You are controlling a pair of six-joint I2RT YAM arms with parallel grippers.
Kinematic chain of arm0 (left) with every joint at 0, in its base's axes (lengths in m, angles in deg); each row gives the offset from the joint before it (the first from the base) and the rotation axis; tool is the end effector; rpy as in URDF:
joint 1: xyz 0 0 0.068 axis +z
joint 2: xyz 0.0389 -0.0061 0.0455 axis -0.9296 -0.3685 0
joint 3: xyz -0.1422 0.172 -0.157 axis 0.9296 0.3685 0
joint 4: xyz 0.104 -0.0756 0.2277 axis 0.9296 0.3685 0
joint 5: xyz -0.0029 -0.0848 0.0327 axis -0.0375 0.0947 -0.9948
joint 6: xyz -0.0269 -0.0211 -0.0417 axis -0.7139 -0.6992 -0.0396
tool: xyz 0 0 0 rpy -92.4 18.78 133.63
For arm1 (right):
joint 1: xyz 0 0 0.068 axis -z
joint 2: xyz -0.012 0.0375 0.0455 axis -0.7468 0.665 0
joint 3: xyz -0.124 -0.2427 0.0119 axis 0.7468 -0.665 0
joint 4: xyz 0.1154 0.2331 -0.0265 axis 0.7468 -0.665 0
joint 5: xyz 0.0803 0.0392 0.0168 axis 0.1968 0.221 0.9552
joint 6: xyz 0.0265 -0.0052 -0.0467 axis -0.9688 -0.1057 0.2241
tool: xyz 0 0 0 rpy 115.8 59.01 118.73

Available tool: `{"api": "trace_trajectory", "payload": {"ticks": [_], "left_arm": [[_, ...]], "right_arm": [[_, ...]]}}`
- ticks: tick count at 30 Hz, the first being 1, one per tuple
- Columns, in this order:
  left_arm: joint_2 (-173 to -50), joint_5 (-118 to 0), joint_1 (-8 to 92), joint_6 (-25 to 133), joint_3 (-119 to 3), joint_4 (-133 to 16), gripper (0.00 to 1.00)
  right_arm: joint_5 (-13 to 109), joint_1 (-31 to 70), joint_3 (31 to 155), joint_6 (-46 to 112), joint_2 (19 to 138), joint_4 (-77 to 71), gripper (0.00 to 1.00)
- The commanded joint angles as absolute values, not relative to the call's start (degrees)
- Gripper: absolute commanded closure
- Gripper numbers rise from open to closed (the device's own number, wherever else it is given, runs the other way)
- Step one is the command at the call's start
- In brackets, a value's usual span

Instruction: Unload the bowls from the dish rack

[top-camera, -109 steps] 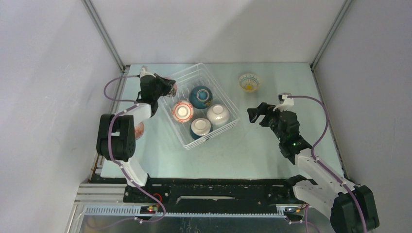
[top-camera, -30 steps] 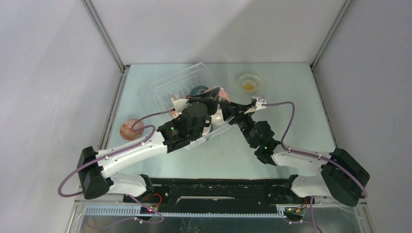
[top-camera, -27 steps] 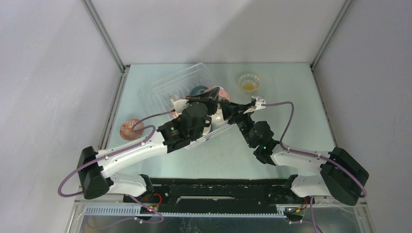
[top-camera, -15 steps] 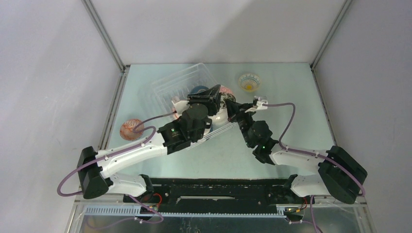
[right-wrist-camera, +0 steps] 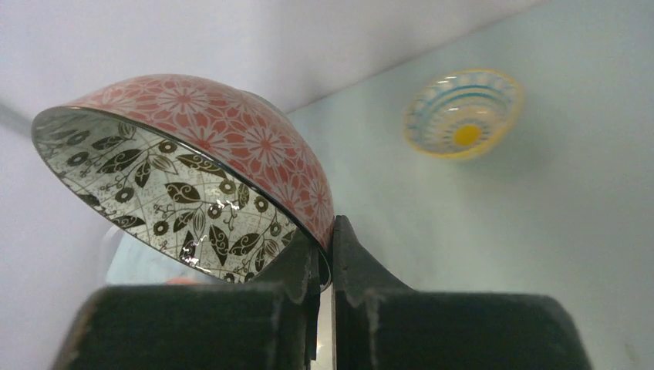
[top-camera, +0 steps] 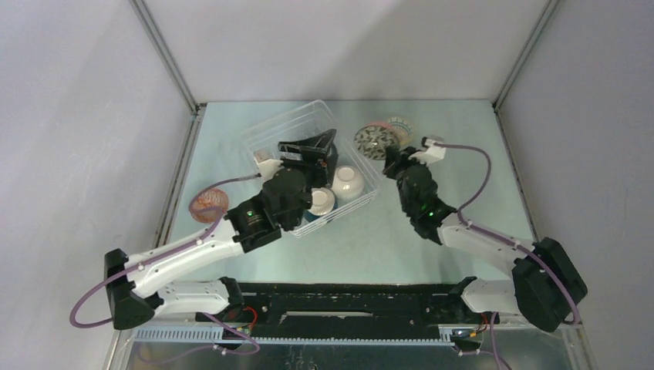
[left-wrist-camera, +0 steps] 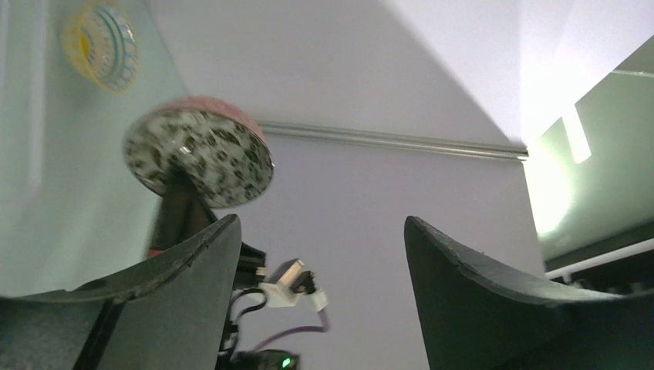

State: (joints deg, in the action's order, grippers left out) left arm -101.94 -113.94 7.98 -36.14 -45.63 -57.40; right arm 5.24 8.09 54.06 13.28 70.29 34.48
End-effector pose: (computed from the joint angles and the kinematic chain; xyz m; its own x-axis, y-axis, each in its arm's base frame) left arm 0.1501 -0.2115 0.3814 -0.2223 -0.9638 0.1473 -0.0889 -0.1304 -0.9875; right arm 0.2261 0.1642 0.2721 -0.0241 0.4561 -0.8896 -0.0791 0.8862 0.4565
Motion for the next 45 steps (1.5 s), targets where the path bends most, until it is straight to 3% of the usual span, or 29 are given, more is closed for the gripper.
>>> {"api": "trace_trajectory", "payload": {"ticks": [1, 7, 19, 27, 36, 45], "left_arm": [[-96.75, -111.85, 11.30, -21.23, -42.54, -52.66, 0.20], [-92.22, -102.29, 20.60, -3.91, -37.12, -50.54, 0.15], [-83.24, -95.36, 29.18, 28.62, -31.99, -43.67, 0.06], [-80.47, -96.60, 33.47, 30.04, -28.29, -39.93, 0.03], [-79.31, -102.83, 34.72, 27.42, -23.47, -39.12, 0.00], [-75.33, -100.57, 40.55, 24.70, -20.46, -38.95, 0.00]], "right_arm": [[8.80, 17.53, 60.60, 0.85, 64.42, 14.92, 1.00], [12.49, 30.61, 69.34, -10.09, 65.67, -9.23, 1.00], [25.02, 47.65, 76.24, -17.23, 76.07, -18.32, 1.00], [34.57, 54.17, 84.73, -20.08, 90.03, -17.82, 1.00], [39.90, 55.04, 95.43, -21.59, 102.54, -18.29, 1.00], [43.42, 55.60, 107.89, -23.86, 114.80, -24.80, 1.00]]}}
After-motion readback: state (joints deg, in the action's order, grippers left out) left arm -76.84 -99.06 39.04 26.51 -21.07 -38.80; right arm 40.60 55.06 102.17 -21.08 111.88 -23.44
